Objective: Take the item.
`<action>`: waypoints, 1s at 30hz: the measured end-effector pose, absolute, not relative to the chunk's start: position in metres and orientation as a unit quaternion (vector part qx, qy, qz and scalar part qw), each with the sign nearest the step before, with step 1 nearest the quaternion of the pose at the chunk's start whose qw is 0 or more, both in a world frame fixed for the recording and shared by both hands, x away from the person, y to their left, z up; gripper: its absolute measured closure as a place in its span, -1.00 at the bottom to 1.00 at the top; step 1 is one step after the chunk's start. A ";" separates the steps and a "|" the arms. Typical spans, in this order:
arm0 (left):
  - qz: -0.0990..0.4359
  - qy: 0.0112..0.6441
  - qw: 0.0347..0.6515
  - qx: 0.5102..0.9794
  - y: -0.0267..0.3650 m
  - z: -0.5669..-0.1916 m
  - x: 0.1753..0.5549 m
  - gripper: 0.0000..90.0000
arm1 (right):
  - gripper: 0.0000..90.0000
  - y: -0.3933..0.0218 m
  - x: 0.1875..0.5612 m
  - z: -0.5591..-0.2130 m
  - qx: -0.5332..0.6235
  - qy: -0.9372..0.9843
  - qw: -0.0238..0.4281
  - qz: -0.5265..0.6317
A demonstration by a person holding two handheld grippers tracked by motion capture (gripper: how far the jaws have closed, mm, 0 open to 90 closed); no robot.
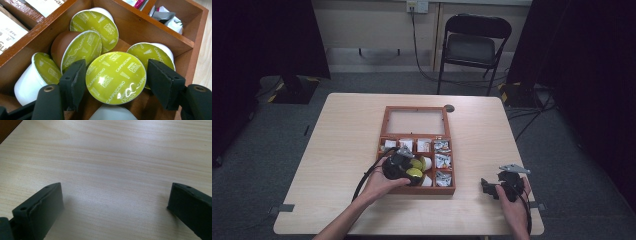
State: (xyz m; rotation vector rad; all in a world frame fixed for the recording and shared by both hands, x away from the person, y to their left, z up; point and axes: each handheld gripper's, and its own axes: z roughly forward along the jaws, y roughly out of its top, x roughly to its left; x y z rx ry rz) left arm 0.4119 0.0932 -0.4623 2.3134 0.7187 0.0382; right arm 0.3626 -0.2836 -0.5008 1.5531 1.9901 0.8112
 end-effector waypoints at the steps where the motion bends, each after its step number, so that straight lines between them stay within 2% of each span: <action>1: 0.012 0.278 0.353 0.893 0.093 -0.462 0.412 -0.28 | -1.00 -0.284 0.363 -0.501 0.568 0.728 0.243 0.297; 21: 0.023 0.272 0.313 0.910 0.086 -0.464 0.412 -0.16 | -1.00 -0.284 0.363 -0.501 0.568 0.728 0.243 0.297; 30: 0.022 0.274 0.315 0.909 0.086 -0.464 0.412 -0.14 | -1.00 -0.284 0.363 -0.501 0.568 0.728 0.243 0.297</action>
